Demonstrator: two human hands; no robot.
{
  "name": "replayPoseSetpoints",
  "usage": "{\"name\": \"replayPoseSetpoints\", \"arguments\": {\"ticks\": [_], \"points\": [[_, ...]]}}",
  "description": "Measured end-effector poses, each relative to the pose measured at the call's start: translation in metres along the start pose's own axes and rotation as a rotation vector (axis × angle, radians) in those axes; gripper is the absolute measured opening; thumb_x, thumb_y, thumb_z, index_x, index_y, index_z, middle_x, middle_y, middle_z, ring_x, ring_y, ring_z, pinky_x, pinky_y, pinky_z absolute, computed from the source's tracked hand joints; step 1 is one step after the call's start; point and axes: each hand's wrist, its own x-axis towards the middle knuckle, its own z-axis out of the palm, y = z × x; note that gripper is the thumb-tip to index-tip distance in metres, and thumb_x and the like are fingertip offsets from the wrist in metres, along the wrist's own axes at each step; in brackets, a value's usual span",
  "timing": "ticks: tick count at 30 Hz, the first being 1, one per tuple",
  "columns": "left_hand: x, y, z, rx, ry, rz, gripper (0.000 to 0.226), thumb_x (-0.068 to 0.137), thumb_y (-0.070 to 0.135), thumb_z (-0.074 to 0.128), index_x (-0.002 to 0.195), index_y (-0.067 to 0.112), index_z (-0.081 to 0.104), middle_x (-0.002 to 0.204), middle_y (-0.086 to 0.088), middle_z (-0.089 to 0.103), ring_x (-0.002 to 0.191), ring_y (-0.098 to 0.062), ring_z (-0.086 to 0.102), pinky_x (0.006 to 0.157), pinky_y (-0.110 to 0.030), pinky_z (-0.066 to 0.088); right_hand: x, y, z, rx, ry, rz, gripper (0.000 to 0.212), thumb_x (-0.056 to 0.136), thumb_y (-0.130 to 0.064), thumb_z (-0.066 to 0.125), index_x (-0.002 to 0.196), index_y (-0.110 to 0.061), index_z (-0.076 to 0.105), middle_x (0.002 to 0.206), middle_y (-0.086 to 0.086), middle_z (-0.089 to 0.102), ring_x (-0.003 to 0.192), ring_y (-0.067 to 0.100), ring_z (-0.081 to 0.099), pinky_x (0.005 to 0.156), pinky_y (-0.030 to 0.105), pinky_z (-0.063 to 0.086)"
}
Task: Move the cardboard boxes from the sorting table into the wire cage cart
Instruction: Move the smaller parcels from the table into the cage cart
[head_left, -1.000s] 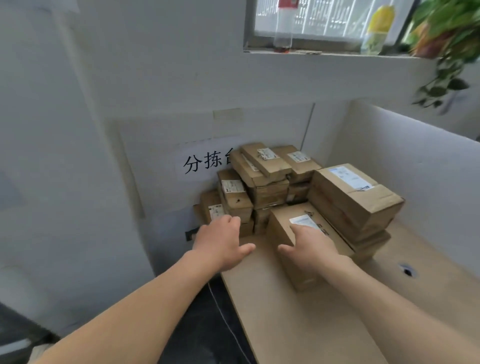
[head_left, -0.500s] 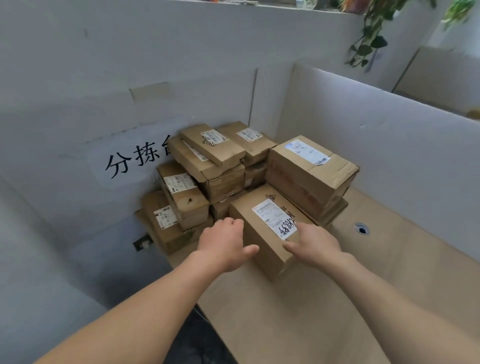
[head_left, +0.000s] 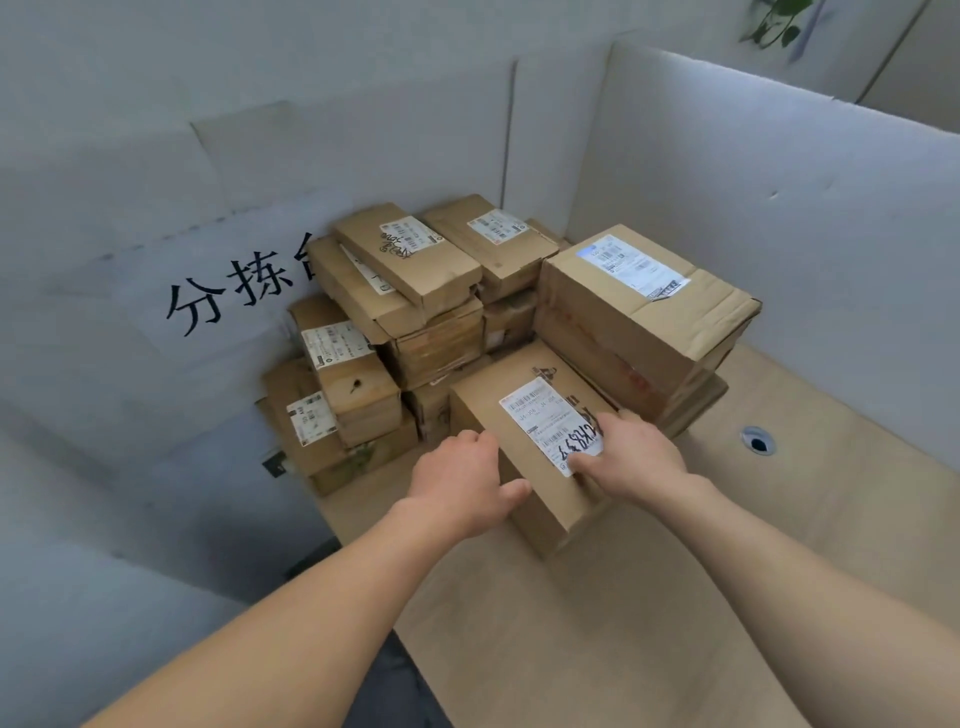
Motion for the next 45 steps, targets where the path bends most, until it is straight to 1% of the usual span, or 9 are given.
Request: {"name": "replayPoseSetpoints", "arguments": {"ticks": [4, 8, 20, 32, 35, 37, 39, 43, 45], "points": [[0.006, 0.001, 0.006, -0.019, 0.0, -0.049, 0.069, 0.087, 0.067, 0.054, 0.139, 0.023, 0.044, 0.134, -0.001, 0.053, 0.119, -0.023, 0.054, 0.088, -0.039, 0.049, 0.01, 0.002, 0.005, -0.035, 0.02, 0.007, 0.078, 0.071, -0.073, 0.065, 0.127, -0.02, 0.052, 0.125, 0.01, 0.052, 0.114, 0.032, 0.052, 0.09, 0.039, 0.045], [0.004, -0.001, 0.017, -0.058, 0.014, -0.101, 0.065, 0.086, 0.064, 0.058, 0.134, 0.023, 0.043, 0.13, -0.001, 0.052, 0.108, -0.023, 0.057, 0.083, -0.041, 0.053, 0.008, 0.009, 0.015, 0.009, -0.072, 0.004, 0.094, 0.055, -0.088, 0.062, 0.12, -0.022, 0.05, 0.112, -0.002, 0.061, 0.098, 0.021, 0.06, 0.07, 0.035, 0.047], [-0.003, 0.006, 0.045, -0.477, 0.052, -0.313, 0.063, 0.082, 0.045, 0.077, 0.128, 0.016, 0.046, 0.128, -0.004, 0.062, 0.114, -0.025, 0.06, 0.094, -0.042, 0.051, 0.001, 0.014, 0.033, 0.258, -0.09, -0.006, 0.086, 0.064, -0.079, 0.069, 0.122, -0.019, 0.049, 0.12, -0.001, 0.063, 0.104, 0.023, 0.062, 0.082, 0.04, 0.055], [-0.056, -0.007, 0.063, -0.602, 0.088, -0.405, 0.058, 0.08, 0.038, 0.081, 0.124, 0.02, 0.047, 0.123, 0.002, 0.063, 0.109, -0.019, 0.062, 0.093, -0.04, 0.054, -0.04, 0.001, 0.053, 0.288, -0.14, -0.016, 0.082, 0.062, -0.076, 0.074, 0.12, -0.021, 0.052, 0.118, -0.002, 0.066, 0.104, 0.021, 0.063, 0.086, 0.042, 0.055], [-0.084, -0.016, 0.068, -0.602, 0.091, -0.411, 0.059, 0.08, 0.04, 0.08, 0.125, 0.02, 0.047, 0.123, 0.003, 0.064, 0.109, -0.019, 0.062, 0.093, -0.041, 0.053, -0.064, -0.009, 0.062, 0.281, -0.137, -0.041, 0.069, 0.063, -0.074, 0.075, 0.11, -0.028, 0.055, 0.108, -0.007, 0.065, 0.098, 0.018, 0.063, 0.078, 0.037, 0.054], [-0.107, -0.023, 0.071, -0.595, 0.108, -0.421, 0.059, 0.079, 0.041, 0.08, 0.125, 0.02, 0.049, 0.122, 0.003, 0.065, 0.108, -0.019, 0.063, 0.092, -0.041, 0.054, -0.084, -0.018, 0.069, 0.289, -0.131, -0.077, 0.048, 0.066, -0.071, 0.077, 0.086, -0.036, 0.051, 0.089, -0.015, 0.059, 0.08, 0.009, 0.058, 0.062, 0.027, 0.046], [-0.133, -0.032, 0.074, -0.591, 0.118, -0.428, 0.059, 0.077, 0.04, 0.081, 0.124, 0.019, 0.052, 0.12, 0.002, 0.066, 0.106, -0.02, 0.064, 0.091, -0.041, 0.054, -0.107, -0.029, 0.077, 0.297, -0.136, -0.097, 0.044, 0.067, -0.067, 0.078, 0.075, -0.036, 0.048, 0.08, -0.019, 0.056, 0.074, 0.007, 0.056, 0.056, 0.024, 0.041], [-0.203, -0.059, 0.081, -0.599, 0.143, -0.514, 0.057, 0.07, 0.043, 0.08, 0.113, 0.018, 0.054, 0.105, 0.004, 0.067, 0.094, -0.018, 0.065, 0.08, -0.038, 0.056, -0.158, -0.059, 0.1, 0.299, -0.203, -0.167, 0.039, 0.067, -0.06, 0.081, 0.079, -0.03, 0.06, 0.083, -0.017, 0.066, 0.071, 0.0, 0.059, 0.055, 0.023, 0.044], [-0.244, -0.077, 0.084, -0.624, 0.181, -0.584, 0.059, 0.068, 0.045, 0.081, 0.11, 0.018, 0.05, 0.098, 0.006, 0.064, 0.088, -0.015, 0.063, 0.073, -0.033, 0.054, -0.187, -0.082, 0.112, 0.294, -0.235, -0.21, 0.045, 0.065, -0.06, 0.082, 0.091, -0.026, 0.066, 0.088, -0.013, 0.07, 0.08, 0.008, 0.066, 0.065, 0.03, 0.054]]}}
